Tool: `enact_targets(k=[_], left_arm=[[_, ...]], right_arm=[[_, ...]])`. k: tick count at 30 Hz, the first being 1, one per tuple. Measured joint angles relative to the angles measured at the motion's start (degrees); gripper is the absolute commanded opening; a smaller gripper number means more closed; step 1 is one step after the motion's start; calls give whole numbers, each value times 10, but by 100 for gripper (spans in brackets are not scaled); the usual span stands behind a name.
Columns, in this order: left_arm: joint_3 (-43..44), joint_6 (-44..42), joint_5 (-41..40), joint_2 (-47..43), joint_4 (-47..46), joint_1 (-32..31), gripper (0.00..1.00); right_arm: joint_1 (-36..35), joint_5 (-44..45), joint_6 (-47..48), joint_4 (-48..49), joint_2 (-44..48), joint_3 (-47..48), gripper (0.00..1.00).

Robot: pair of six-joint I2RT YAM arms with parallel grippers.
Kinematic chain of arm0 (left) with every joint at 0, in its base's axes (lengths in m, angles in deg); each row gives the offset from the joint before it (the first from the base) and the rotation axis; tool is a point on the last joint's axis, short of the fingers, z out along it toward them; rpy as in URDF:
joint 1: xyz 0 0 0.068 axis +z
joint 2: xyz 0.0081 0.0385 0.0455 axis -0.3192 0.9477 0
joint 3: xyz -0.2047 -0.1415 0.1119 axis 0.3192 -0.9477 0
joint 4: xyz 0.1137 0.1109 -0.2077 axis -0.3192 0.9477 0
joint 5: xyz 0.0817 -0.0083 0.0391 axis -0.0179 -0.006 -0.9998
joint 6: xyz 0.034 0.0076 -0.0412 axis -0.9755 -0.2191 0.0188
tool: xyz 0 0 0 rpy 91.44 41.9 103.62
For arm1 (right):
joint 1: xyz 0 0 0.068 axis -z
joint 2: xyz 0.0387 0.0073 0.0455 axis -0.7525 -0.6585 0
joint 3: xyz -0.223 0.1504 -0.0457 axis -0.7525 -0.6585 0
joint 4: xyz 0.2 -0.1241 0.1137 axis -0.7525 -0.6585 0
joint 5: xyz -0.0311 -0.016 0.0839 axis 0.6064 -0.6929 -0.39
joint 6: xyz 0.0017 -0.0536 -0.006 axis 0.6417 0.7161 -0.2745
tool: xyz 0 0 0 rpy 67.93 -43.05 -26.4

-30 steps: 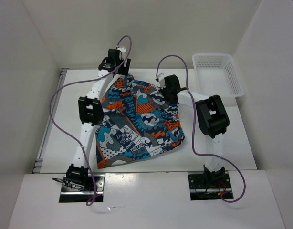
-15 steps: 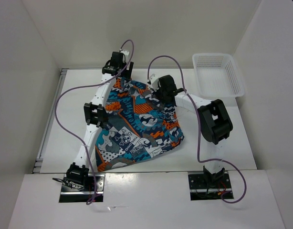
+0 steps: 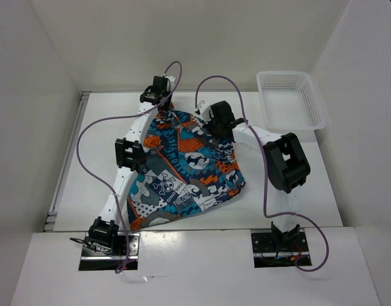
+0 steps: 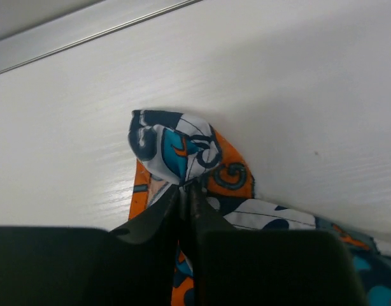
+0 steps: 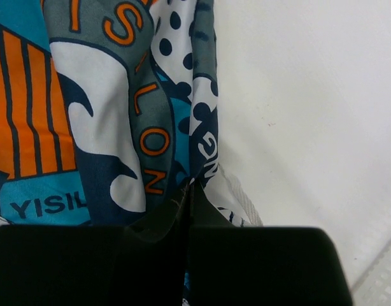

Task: Fold and stack the shorts
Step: Fold the shorts

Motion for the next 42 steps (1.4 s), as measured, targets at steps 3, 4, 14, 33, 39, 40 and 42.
enact_targets(k=[3,4,14,33,39,40,42], left_arm=[[24,0,-10,14,4,-5,0],[25,0,-15,14,4,-7,0],[25,0,-23,-35,44,3,0],[-638,1,31,-638,173,7,0],[-863,0,18,-766,165,-64,1],[-884,0,16,-784,159,-64,5],[-926,1,14,-822,152,-64,14]], right_arm=[[0,1,2,0,1,0,0],[0,1,2,-1,2,0,0],[0,51,24,14,24,-3,0],[-26,-32,121,-70,223,-84,0],[-42,-55,168,-136,263,-120,0],[-47,-57,176,-144,269,-126,0],[-59,-66,193,-163,278,-135,0]])
